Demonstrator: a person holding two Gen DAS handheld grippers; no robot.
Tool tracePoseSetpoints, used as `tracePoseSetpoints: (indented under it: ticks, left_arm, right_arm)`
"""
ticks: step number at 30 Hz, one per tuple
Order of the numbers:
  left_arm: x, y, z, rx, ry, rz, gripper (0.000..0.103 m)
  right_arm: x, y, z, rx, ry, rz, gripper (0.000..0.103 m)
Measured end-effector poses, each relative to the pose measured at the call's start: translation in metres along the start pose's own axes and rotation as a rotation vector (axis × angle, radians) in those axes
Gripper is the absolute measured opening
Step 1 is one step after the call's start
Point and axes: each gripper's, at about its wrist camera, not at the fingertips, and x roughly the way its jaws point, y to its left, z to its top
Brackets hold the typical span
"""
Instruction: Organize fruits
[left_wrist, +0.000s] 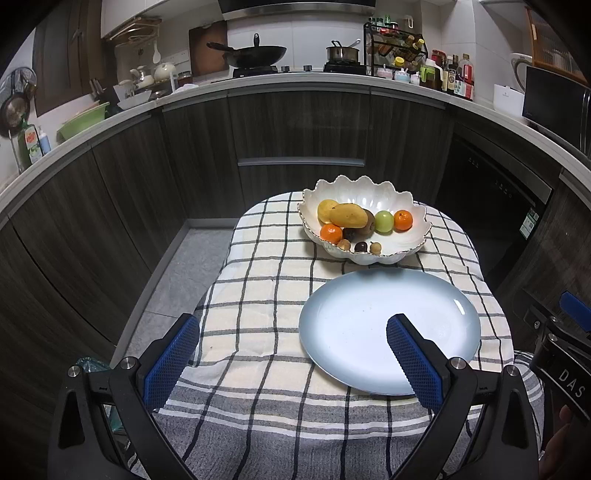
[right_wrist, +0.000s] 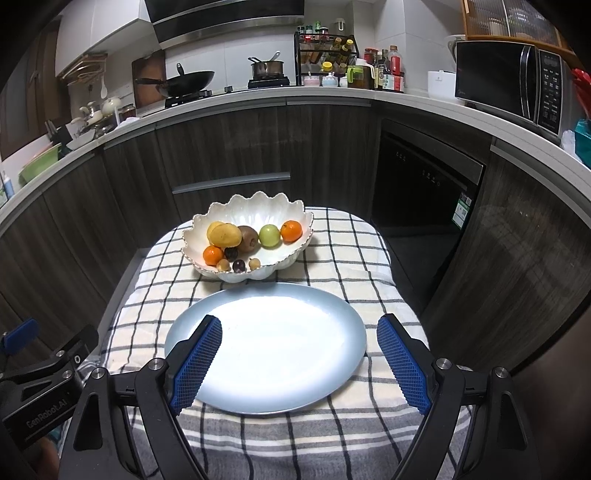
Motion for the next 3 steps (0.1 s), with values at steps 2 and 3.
tracePoseSetpoints:
  ticks: [2,3]
  left_arm:
    - [-0.0001,-0.0008,0.0012,0.004,0.002,-0.003,0.103]
    - [0.0004,-0.0011,0.0011,0.005,0.005,-0.007,0.103]
  right_arm:
    - [0.0002,0.0,-0.0006,0.001,0.001,0.001,0.087]
    - [0.0,-0.0002,-0.0006,0.002,0.001,0.001,0.087]
